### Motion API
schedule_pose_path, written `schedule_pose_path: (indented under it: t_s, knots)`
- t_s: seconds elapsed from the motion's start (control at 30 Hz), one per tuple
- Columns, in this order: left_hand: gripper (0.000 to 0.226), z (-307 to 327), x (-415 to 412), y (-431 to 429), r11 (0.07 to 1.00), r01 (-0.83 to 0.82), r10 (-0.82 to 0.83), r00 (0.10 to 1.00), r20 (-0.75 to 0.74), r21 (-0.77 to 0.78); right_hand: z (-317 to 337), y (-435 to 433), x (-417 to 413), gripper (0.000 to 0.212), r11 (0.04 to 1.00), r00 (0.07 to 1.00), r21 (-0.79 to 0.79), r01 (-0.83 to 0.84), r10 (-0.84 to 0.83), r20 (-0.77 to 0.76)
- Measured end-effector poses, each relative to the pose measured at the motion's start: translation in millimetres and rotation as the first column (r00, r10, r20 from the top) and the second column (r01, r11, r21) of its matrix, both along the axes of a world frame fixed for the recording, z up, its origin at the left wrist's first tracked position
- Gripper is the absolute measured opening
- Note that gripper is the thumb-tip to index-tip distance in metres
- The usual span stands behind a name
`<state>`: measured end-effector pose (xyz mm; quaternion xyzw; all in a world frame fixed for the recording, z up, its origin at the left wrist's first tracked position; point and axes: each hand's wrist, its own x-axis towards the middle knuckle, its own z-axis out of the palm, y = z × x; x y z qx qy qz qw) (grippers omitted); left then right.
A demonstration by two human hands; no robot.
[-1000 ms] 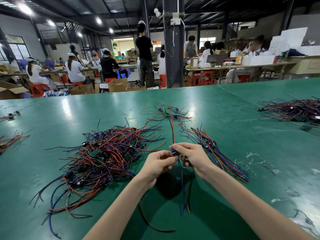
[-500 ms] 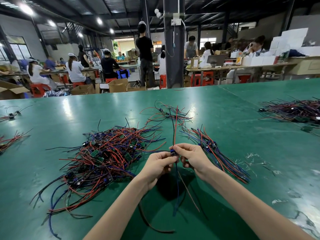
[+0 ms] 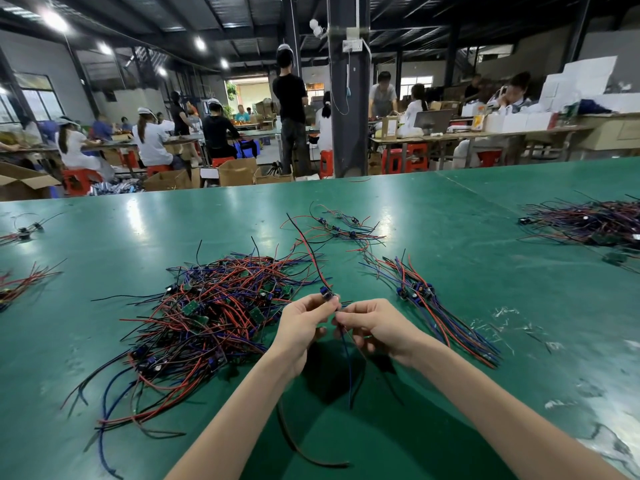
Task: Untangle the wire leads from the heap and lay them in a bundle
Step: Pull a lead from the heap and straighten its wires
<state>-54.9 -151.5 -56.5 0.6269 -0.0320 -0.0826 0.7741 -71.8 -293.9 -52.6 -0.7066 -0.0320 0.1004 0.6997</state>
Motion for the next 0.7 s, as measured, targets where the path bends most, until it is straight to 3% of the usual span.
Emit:
schedule_pose_path:
  t_s: [0.3, 0.7]
  knots:
    - [0.008, -2.6, 0.5, -2.0, 0.994, -0.054, 0.047, 0.996, 0.078, 0.096, -4.4, 1.8, 2.5, 0.017, 0.985, 0.988, -0.173, 0.026, 0.0, 0.153]
    - [0.002, -3.4, 1.1, 0.0, 0.995, -0.065, 0.058, 0.994, 0.088, 0.079, -1.4, 0.9, 1.6, 0.011, 0.989, 0.991, -0.144, -0.042, 0.059, 0.116]
